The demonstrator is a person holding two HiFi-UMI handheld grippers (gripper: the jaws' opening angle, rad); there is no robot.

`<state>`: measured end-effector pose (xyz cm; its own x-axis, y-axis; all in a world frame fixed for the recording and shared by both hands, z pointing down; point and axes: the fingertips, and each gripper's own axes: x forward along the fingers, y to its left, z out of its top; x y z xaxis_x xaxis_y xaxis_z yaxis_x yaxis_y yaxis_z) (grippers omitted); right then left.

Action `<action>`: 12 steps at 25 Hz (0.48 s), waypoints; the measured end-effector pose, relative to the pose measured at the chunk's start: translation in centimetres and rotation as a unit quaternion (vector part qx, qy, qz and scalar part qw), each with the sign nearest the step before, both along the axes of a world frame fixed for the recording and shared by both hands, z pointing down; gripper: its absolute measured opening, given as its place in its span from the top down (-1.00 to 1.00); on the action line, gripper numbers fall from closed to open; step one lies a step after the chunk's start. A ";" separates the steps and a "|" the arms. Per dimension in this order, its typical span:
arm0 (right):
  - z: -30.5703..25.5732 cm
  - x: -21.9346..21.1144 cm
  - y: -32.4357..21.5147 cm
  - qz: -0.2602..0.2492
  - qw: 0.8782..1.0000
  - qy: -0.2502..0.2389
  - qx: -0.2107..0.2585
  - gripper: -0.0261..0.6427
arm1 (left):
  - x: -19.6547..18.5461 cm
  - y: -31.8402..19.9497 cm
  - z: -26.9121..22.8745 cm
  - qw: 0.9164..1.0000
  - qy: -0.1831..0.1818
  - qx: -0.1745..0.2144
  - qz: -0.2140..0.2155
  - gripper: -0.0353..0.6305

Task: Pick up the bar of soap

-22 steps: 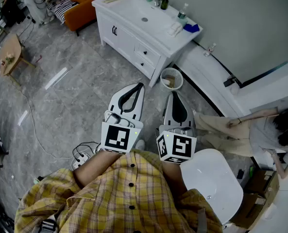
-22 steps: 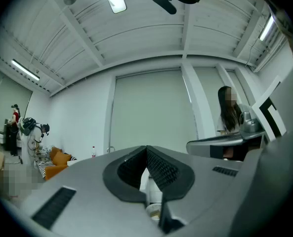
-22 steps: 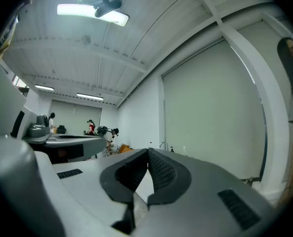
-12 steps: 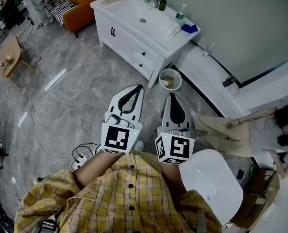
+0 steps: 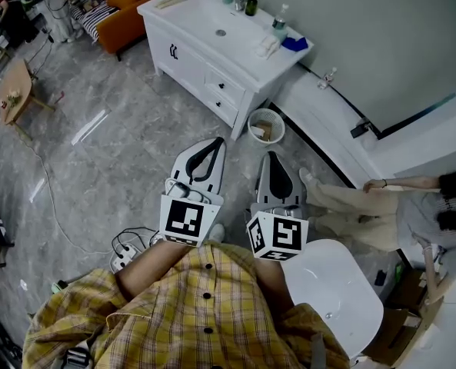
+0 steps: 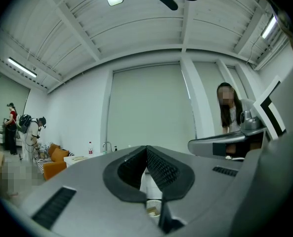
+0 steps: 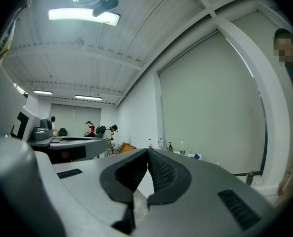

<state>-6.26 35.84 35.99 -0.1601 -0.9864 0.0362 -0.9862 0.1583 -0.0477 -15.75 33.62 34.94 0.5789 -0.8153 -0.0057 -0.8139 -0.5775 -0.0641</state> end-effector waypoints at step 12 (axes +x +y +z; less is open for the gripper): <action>1.5 6.7 -4.0 0.007 1.000 -0.016 -0.008 0.87 | 6.9 -3.4 1.5 1.000 -0.021 -0.012 -0.017 0.86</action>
<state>0.47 31.85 37.45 -0.1469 -0.9880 0.0469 -0.9863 0.1427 -0.0824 -8.88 30.20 36.43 0.5509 -0.8337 0.0384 -0.8294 -0.5520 -0.0853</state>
